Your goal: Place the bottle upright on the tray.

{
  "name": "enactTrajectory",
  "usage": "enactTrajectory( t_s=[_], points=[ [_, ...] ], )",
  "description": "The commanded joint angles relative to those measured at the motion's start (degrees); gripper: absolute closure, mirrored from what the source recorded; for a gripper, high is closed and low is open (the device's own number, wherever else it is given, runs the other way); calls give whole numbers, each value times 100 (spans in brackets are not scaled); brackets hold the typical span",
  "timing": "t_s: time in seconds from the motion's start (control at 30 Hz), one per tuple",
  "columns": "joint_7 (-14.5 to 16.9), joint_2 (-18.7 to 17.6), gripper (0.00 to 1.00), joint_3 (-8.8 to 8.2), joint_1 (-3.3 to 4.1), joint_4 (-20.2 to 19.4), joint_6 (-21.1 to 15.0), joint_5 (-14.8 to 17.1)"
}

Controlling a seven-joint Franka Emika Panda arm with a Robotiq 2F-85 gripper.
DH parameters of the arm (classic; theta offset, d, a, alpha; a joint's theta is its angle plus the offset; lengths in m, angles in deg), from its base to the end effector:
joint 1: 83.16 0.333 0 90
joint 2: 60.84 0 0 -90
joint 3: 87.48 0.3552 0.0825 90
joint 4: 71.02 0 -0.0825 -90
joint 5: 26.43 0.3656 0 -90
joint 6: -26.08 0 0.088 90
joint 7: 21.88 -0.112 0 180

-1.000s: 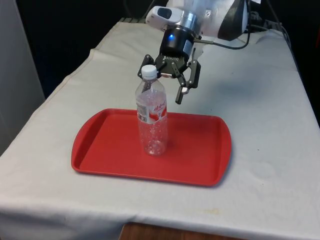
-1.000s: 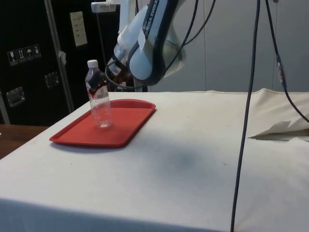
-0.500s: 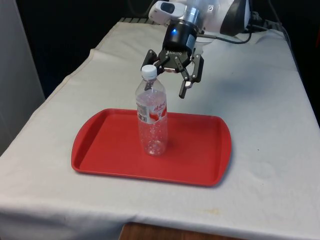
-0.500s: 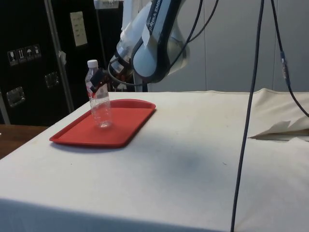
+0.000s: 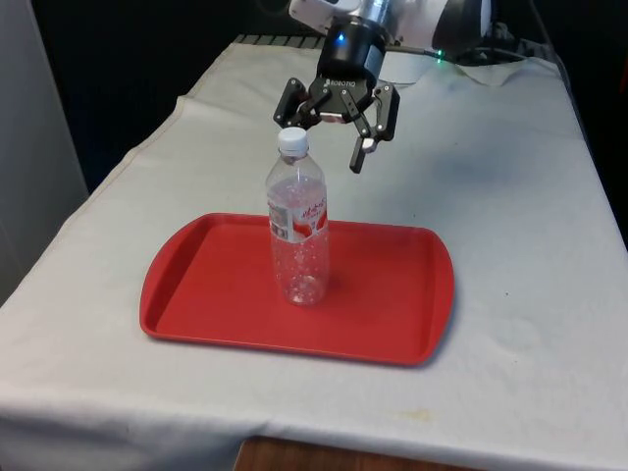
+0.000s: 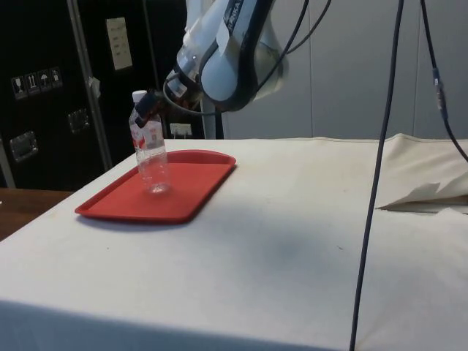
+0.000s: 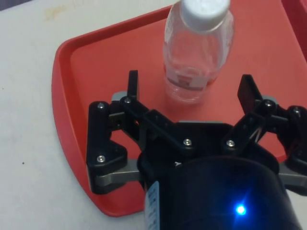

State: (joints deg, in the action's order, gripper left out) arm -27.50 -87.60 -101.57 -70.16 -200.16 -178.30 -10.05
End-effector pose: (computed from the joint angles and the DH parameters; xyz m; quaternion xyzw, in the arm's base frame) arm 0.5963 -0.0341 0.3138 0.8923 -0.1607 0.4210 0.0269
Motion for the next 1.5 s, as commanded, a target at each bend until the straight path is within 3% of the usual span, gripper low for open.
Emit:
enactTrajectory(
  t_s=[0.0,0.03,0.2,0.3,0.4,0.73,1.47],
  points=[
    [6,86,0,17,-23,-11,115,-29],
    [11,29,0,0,-6,6,40,0],
    [57,281,0,34,-57,-17,372,-46],
    [109,286,0,-6,-34,6,407,0],
    [155,424,0,23,-63,-17,590,-34],
    [447,676,0,11,-74,-11,1037,-29],
    [1134,934,0,0,-57,29,1656,-6]
  ],
)
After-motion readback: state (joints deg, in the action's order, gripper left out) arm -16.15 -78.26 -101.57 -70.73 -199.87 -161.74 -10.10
